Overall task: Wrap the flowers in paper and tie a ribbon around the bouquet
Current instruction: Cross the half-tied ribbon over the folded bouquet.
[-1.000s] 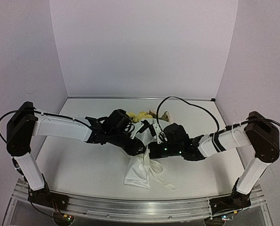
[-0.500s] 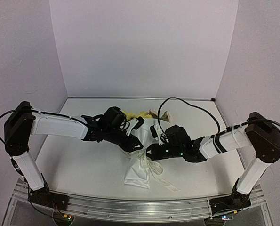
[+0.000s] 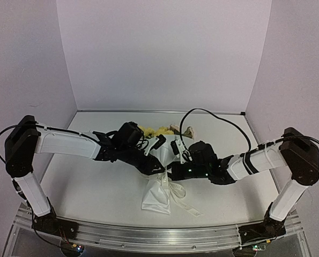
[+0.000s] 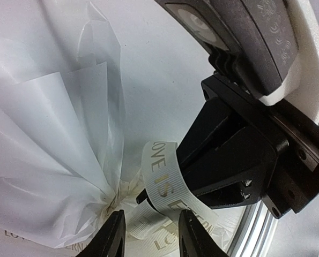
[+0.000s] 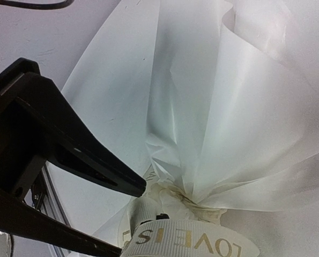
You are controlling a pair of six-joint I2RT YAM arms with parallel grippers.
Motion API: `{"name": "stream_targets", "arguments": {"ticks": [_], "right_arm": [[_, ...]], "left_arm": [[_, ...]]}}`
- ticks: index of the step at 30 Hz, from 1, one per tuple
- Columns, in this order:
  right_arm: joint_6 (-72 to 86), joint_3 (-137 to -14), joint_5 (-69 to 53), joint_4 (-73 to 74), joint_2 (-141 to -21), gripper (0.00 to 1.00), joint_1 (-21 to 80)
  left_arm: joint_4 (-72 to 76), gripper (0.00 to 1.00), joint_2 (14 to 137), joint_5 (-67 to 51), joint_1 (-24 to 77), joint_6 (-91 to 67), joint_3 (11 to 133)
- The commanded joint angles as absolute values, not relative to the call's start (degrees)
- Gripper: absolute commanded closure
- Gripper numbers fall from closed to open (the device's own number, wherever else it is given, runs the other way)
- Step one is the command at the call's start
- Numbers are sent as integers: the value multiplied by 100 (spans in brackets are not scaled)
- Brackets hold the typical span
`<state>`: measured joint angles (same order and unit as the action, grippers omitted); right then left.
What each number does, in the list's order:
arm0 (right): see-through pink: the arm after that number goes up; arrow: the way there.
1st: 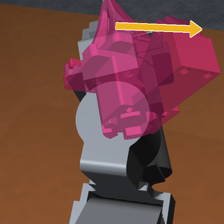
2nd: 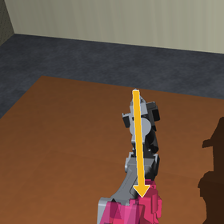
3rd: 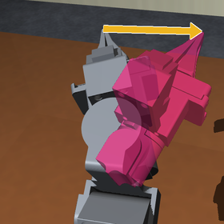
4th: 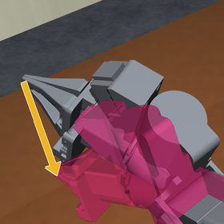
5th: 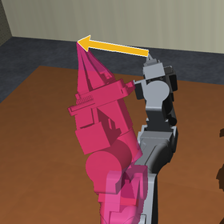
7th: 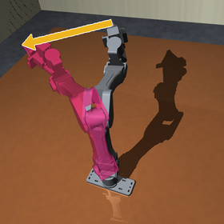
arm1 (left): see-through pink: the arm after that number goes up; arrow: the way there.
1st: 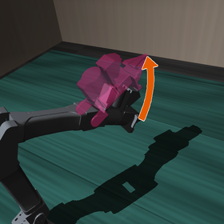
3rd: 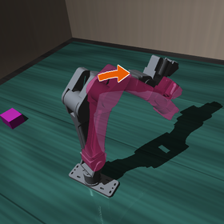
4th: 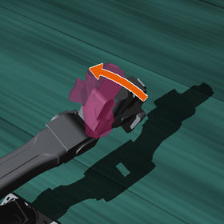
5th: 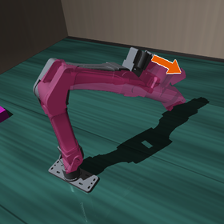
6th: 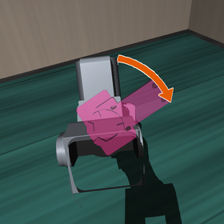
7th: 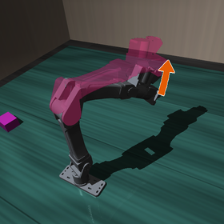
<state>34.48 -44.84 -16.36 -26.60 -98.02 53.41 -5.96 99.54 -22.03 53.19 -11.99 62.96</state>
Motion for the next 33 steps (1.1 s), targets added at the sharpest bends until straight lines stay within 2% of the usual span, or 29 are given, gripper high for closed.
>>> {"name": "stream_targets", "arguments": {"ticks": [1, 23, 26, 33], "right_arm": [[3355, -4401, -1559, -2947, -9572, 100, 5370], [3350, -4375, -1718, -3069, -9525, 100, 5366], [3400, -4408, -1784, -3067, -9572, 100, 5366], [3462, -4409, -1727, -2966, -9590, 100, 5365]], "left_arm": [[-432, 64, 10003, -2298, 5276, -1198, 6394], [-141, 62, 10108, -2611, 5205, -1220, 6259], [-93, 66, 10112, -2645, 5192, -1209, 6245], [-52, 92, 10136, -2689, 5168, -1213, 6257]]}}
